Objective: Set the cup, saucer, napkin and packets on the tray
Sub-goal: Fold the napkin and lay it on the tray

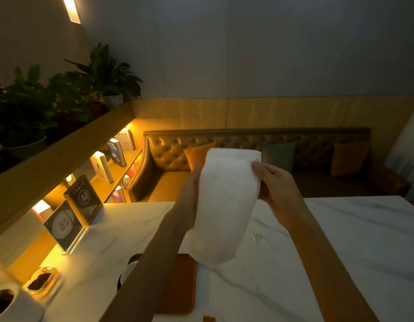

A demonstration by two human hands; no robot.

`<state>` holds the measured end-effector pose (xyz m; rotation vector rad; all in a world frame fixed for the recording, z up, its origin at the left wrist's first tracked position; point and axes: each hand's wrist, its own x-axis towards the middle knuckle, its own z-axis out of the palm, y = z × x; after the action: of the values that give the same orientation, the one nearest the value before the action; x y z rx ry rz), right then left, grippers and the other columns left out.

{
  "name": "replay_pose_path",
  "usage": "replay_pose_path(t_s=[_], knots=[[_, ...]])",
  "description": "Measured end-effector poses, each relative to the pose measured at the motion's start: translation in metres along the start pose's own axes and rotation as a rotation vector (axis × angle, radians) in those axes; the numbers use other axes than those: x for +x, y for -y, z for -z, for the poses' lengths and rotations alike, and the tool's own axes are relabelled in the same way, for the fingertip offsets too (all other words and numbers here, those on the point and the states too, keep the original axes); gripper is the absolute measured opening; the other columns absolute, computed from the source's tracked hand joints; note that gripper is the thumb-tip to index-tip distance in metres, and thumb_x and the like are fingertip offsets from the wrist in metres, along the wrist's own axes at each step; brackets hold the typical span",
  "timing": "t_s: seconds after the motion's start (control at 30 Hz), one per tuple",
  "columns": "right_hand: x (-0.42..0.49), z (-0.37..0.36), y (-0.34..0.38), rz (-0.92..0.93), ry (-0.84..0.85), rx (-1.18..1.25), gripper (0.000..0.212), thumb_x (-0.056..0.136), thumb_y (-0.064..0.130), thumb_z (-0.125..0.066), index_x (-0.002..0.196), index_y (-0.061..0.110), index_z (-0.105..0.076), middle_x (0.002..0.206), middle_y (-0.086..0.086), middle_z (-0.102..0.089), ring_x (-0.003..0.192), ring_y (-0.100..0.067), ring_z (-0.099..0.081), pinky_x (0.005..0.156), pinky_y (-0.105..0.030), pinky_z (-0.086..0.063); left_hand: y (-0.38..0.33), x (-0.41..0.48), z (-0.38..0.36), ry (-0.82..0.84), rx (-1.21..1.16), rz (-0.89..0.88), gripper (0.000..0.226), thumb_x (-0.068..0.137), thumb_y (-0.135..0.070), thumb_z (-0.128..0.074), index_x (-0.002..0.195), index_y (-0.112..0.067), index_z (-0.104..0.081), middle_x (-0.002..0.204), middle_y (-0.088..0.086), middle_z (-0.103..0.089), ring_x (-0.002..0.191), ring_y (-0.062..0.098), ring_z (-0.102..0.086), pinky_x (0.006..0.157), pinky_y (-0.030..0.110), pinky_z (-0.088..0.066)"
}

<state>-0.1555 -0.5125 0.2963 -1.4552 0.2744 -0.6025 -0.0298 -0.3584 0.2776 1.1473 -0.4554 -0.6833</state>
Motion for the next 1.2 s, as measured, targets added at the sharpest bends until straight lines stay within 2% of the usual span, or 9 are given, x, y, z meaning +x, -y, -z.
replay_pose_path(t_s=[0.13,0.23,0.33,0.5,0.57,0.67,0.8,0.97,1.2], knots=[[-0.002,0.019,-0.041,-0.358,-0.058,0.198,0.042,0.088,0.037,-0.063,0.120,0.010,-0.061,0.112,-0.013,-0.072,0.098,-0.026,-0.072,0.075,-0.037,-0.061,0.068,-0.024,0.026,0.098,-0.303,0.402,0.065,0.087,-0.067,-0.041,0.128,-0.020,-0.058,0.133,0.013,-0.063,0.122,0.037,-0.059,0.104,0.059,-0.043],[-0.015,0.038,-0.073,-0.565,0.117,0.377,0.048,0.091,0.049,-0.054,0.123,0.015,-0.063,0.123,-0.014,-0.067,0.115,-0.033,-0.064,0.086,-0.042,-0.058,0.082,-0.035,0.038,0.154,-0.214,0.293,0.047,0.094,-0.032,-0.057,0.137,-0.014,-0.050,0.135,0.016,-0.059,0.123,0.039,-0.058,0.101,0.057,-0.048],[-0.037,0.041,-0.102,-0.614,0.245,0.253,0.050,0.089,0.047,-0.058,0.129,0.018,-0.058,0.125,-0.013,-0.066,0.116,-0.035,-0.062,0.091,-0.044,-0.055,0.082,-0.044,0.035,0.105,-0.069,0.259,0.046,0.093,-0.013,-0.058,0.138,-0.011,-0.048,0.134,0.019,-0.058,0.122,0.040,-0.057,0.099,0.056,-0.050],[-0.048,0.028,-0.088,-0.369,0.261,0.143,0.050,0.085,0.012,-0.066,0.133,0.018,-0.054,0.126,-0.011,-0.065,0.114,-0.031,-0.064,0.093,-0.044,-0.055,0.073,-0.055,0.028,0.063,0.143,0.087,0.036,0.095,-0.017,-0.054,0.130,-0.016,-0.055,0.126,0.013,-0.065,0.113,0.033,-0.065,0.095,0.056,-0.053],[-0.050,0.023,-0.062,-0.116,0.146,0.078,0.043,0.081,0.014,-0.067,0.121,0.028,-0.064,0.120,-0.005,-0.070,0.109,-0.023,-0.068,0.087,-0.038,-0.058,0.059,-0.058,0.025,0.059,0.197,-0.123,0.025,0.094,-0.017,-0.055,0.113,-0.026,-0.068,0.115,0.004,-0.071,0.110,0.028,-0.066,0.092,0.053,-0.055],[-0.054,0.016,-0.025,0.194,0.214,-0.012,0.031,0.078,0.019,-0.071,0.104,0.036,-0.073,0.112,0.011,-0.072,0.108,-0.016,-0.067,0.090,-0.040,-0.057,0.028,-0.061,0.021,0.110,0.391,-0.405,0.038,0.093,-0.006,-0.054,0.097,-0.040,-0.073,0.113,-0.004,-0.072,0.109,0.021,-0.066,0.089,0.046,-0.059],[-0.053,0.008,-0.011,0.330,0.104,-0.105,0.043,0.084,0.003,-0.063,0.101,0.042,-0.071,0.111,0.020,-0.070,0.108,-0.012,-0.064,0.083,-0.033,-0.060,-0.005,-0.060,0.015,0.178,0.595,-0.653,0.049,0.093,-0.002,-0.048,0.111,-0.045,-0.064,0.123,-0.009,-0.067,0.118,0.018,-0.062,0.086,0.031,-0.058],[-0.046,0.007,0.005,0.357,0.053,-0.179,0.034,0.084,0.023,-0.059,0.113,0.040,-0.063,0.106,0.018,-0.072,0.095,-0.012,-0.070,0.063,-0.020,-0.059,-0.020,-0.052,0.016,0.221,0.682,-0.624,0.029,0.096,-0.012,-0.046,0.110,-0.032,-0.061,0.109,-0.029,-0.065,0.103,0.003,-0.064,0.077,0.019,-0.057],[-0.037,0.012,0.026,0.290,0.172,-0.089,0.034,0.078,0.018,-0.061,0.098,0.044,-0.072,0.103,0.015,-0.073,0.101,-0.010,-0.069,0.071,-0.019,-0.058,-0.021,-0.046,0.009,0.165,0.476,-0.498,0.022,0.098,-0.008,-0.048,0.106,-0.022,-0.063,0.101,-0.009,-0.070,0.094,0.014,-0.069,0.068,0.023,-0.058]])
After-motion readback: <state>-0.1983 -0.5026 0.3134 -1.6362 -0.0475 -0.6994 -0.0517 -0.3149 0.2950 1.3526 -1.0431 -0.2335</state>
